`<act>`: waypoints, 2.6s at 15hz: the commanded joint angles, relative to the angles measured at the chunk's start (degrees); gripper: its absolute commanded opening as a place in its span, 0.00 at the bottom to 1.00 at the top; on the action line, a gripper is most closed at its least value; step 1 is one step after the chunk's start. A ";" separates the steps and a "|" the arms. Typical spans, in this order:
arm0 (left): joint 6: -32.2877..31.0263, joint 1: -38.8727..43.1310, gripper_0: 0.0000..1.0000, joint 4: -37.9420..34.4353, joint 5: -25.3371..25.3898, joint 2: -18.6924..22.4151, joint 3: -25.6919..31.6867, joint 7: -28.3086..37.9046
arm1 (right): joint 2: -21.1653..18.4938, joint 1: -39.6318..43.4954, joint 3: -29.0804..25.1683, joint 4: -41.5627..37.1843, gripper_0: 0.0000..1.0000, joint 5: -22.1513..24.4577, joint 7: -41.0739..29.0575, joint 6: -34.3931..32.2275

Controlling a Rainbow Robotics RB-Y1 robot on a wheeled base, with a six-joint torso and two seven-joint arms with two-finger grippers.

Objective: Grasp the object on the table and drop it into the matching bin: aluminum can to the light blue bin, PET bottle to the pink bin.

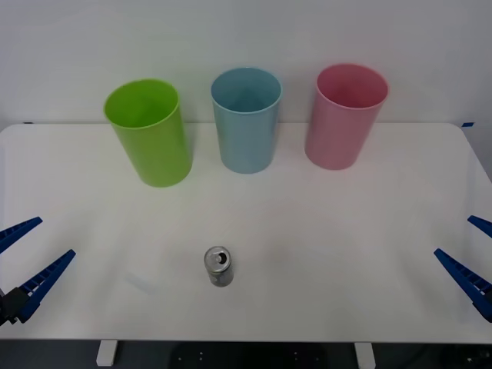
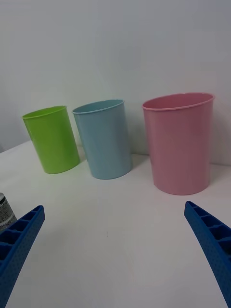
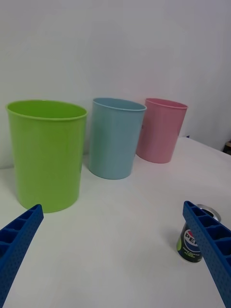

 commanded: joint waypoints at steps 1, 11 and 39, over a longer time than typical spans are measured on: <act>0.00 0.00 1.00 0.00 0.00 0.00 0.00 0.00 | 0.00 0.00 0.00 0.00 1.00 0.00 0.00 0.00; 0.00 0.00 1.00 0.00 0.00 0.00 0.00 0.00 | 0.15 -0.22 4.69 2.36 1.00 0.90 1.32 -1.72; 0.00 0.00 1.00 0.00 0.00 0.00 0.00 0.00 | -0.38 -14.73 29.38 7.81 1.00 16.28 8.70 1.53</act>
